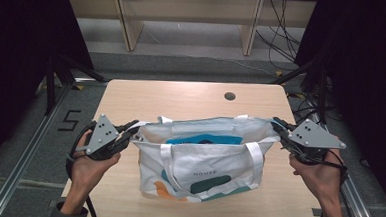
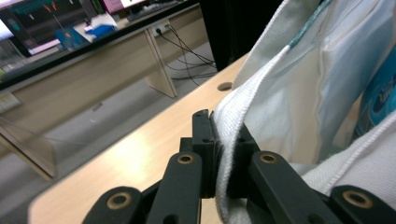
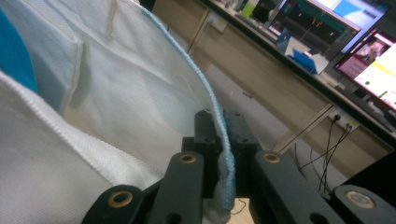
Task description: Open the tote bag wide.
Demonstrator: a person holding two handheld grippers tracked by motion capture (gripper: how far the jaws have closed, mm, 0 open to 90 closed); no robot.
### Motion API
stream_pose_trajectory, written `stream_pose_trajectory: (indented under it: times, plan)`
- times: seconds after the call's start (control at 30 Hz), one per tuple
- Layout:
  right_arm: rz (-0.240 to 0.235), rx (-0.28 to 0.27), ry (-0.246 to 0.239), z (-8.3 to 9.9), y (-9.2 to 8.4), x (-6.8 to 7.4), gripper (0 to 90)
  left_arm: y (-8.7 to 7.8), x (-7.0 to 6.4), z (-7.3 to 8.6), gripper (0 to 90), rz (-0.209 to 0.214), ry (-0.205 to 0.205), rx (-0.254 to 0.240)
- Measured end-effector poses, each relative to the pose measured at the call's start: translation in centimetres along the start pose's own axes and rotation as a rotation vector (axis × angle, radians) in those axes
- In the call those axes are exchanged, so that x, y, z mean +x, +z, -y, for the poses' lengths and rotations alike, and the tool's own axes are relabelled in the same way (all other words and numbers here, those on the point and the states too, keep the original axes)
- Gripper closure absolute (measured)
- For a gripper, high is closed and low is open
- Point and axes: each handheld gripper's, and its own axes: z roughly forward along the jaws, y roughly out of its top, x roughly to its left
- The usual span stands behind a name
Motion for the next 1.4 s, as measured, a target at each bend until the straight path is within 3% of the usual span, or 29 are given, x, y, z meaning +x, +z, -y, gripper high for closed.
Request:
stream_pose_trajectory:
  times: [0.33, 0.37, 0.53, 0.67, 0.83, 0.87, 0.9, 0.93, 0.97, 1.0, 1.03, 1.13, 1.2, 1.4]
  plan:
    - [-0.038, 0.062, 0.032, 1.9, 1.8, 0.2, 85.3, 1.1, -0.2, 1.2, 84.7, 0.015, -0.006, 0.049]
    - [-0.046, 0.061, 0.015, 2.0, 2.0, 0.1, 85.3, 1.2, -0.2, 1.4, 84.7, 0.016, -0.007, 0.054]
    - [-0.074, 0.095, 0.026, 2.9, 2.5, 0.5, 85.2, 1.7, -0.3, 2.3, 84.7, 0.037, -0.007, 0.089]
    - [-0.107, 0.127, 0.032, 3.8, 3.0, 0.8, 85.1, 2.3, -0.5, 3.5, 84.7, 0.065, 0.004, 0.143]
    - [-0.133, 0.156, 0.039, 4.9, 3.6, 1.4, 85.1, 3.1, -1.2, 5.6, 84.7, 0.088, -0.016, 0.206]
    - [-0.137, 0.164, 0.041, 5.0, 3.7, 1.6, 85.1, 3.1, -1.6, 6.2, 84.7, 0.091, -0.043, 0.23]
    - [-0.141, 0.171, 0.039, 5.2, 3.8, 1.7, 85.0, 3.2, -1.7, 6.5, 84.7, 0.087, -0.034, 0.228]
    - [-0.145, 0.172, 0.037, 5.3, 3.8, 1.8, 85.0, 3.4, -1.6, 6.9, 84.6, 0.096, 0.001, 0.238]
    - [-0.151, 0.175, 0.035, 5.5, 3.9, 1.9, 85.0, 3.5, -2.0, 7.4, 84.5, 0.11, -0.016, 0.267]
    - [-0.154, 0.18, 0.04, 5.7, 4.0, 2.1, 84.9, 3.8, -2.2, 7.9, 84.5, 0.117, -0.006, 0.261]
    - [-0.158, 0.189, 0.035, 5.9, 4.1, 2.1, 84.9, 3.9, -2.2, 8.2, 84.3, 0.121, 0.029, 0.278]
    - [-0.172, 0.211, 0.02, 6.7, 4.5, 2.6, 84.6, 4.4, -3.0, 9.3, 84.3, 0.132, 0.012, 0.303]
    - [-0.186, 0.229, 0.01, 7.4, 4.9, 3.0, 84.4, 4.6, -3.6, 9.9, 84.5, 0.147, 0.051, 0.337]
    - [-0.228, 0.293, 0.031, 9.2, 5.7, 4.0, 84.1, 5.1, -4.5, 10.9, 84.6, 0.158, 0.067, 0.374]
